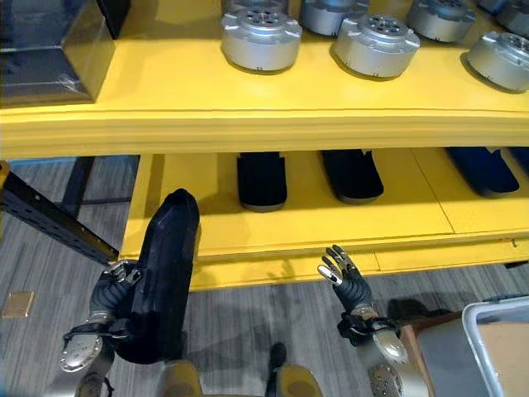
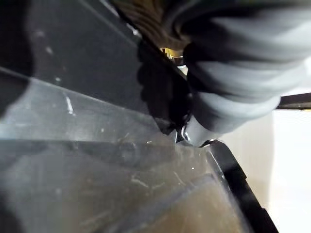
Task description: Move parts from the plastic box to the shelf.
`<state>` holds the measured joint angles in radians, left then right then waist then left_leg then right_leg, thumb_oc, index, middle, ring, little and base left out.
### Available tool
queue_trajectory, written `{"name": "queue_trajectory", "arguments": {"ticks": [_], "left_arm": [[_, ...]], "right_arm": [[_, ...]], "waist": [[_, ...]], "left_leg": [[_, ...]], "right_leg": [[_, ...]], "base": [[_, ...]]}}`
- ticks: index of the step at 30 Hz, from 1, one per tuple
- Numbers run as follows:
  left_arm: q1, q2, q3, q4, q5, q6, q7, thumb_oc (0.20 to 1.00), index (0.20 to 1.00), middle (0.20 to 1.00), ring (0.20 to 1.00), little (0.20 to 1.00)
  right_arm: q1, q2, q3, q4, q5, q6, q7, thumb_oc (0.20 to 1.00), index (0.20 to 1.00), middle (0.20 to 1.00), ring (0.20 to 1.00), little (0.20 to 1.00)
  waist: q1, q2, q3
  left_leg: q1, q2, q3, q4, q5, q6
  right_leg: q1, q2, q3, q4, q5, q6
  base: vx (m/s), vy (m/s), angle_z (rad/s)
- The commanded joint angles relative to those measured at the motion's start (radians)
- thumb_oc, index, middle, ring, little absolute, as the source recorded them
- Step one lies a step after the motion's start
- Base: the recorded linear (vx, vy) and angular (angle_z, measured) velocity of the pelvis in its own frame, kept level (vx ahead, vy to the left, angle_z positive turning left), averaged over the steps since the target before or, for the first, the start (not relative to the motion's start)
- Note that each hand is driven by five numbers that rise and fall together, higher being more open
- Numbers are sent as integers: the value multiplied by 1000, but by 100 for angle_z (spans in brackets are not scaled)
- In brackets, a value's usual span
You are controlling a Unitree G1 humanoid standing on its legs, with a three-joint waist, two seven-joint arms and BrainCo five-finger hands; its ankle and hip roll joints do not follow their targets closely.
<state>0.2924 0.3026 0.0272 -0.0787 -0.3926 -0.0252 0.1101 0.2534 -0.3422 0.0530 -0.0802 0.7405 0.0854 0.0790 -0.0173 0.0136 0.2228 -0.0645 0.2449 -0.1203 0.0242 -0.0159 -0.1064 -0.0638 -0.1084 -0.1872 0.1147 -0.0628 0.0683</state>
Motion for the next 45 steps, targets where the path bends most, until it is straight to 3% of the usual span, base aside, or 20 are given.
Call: {"name": "queue_trajectory", "arguments": {"ticks": [1,2,7,13,24,29,40,42,45], "left_arm": [[15,81,58,-122,44,-81,1,200,200,200,200,200],[-11,102,52,-115,50,-82,8,200,200,200,200,200],[-88,133,29,-104,61,-85,26,200,200,200,200,200],[-211,142,-26,-74,63,-86,60,200,200,200,200,200],[-487,82,-149,21,20,-94,163,200,200,200,200,200],[-586,53,-158,56,-19,-114,226,200,200,200,200,200],[-712,65,-73,125,45,-150,384,200,200,200,200,200],[-755,78,-50,169,158,-121,460,200,200,200,200,200],[-776,80,-27,212,205,-116,513,200,200,200,200,200]], "right_arm": [[19,-6,24,-75,11,-44,32,1000,1000,1000,1000,1000],[16,-4,31,-75,11,-41,34,1000,1000,1000,1000,1000],[22,6,32,-75,25,-39,35,1000,1000,1000,1000,1000],[20,-7,36,-82,23,-36,27,1000,1000,1000,1000,1000],[-27,-26,100,-112,33,-43,-1,1000,1000,1000,1000,1000],[-45,-30,123,-121,39,-51,-14,1000,1000,1000,1000,1000],[-59,-40,149,-109,44,-65,-38,1000,1000,1000,1000,1000],[-68,-45,163,-106,53,-69,-48,1000,1000,1000,1000,1000],[-74,-54,163,-107,62,-82,-59,1000,1000,1000,1000,1000]], "waist": [[18,-49,-58],[17,-63,-57],[8,-100,-61],[-13,-128,-68],[-63,-133,-41],[-79,-130,-19],[-102,-115,25],[-108,-112,35],[-112,-111,44]], "left_leg": [[11,-48,37,-18,25,19],[7,-65,51,8,-5,25],[-26,-88,76,89,-52,28],[-50,-91,87,121,-69,21],[-68,-70,119,134,-64,7],[-91,-61,124,141,-56,2],[-134,-46,129,156,-43,-9],[-145,-42,131,163,-42,-13],[-156,-40,131,171,-42,-16]], "right_leg": [[66,-71,55,-16,-47,65],[67,-88,72,-40,-27,75],[82,-119,75,-88,-3,86],[93,-122,65,-114,7,90],[53,-114,91,-113,17,86],[15,-110,101,-100,26,84],[-75,-101,118,-26,17,80],[-99,-99,119,-5,12,79],[-114,-97,122,12,7,79]], "base": [[20,195,-32],[5,170,-16],[15,113,-11],[23,17,-4],[-15,-1,-7],[-55,-15,-15],[-46,-8,-4],[-52,-6,-4],[-48,-5,-1]]}}
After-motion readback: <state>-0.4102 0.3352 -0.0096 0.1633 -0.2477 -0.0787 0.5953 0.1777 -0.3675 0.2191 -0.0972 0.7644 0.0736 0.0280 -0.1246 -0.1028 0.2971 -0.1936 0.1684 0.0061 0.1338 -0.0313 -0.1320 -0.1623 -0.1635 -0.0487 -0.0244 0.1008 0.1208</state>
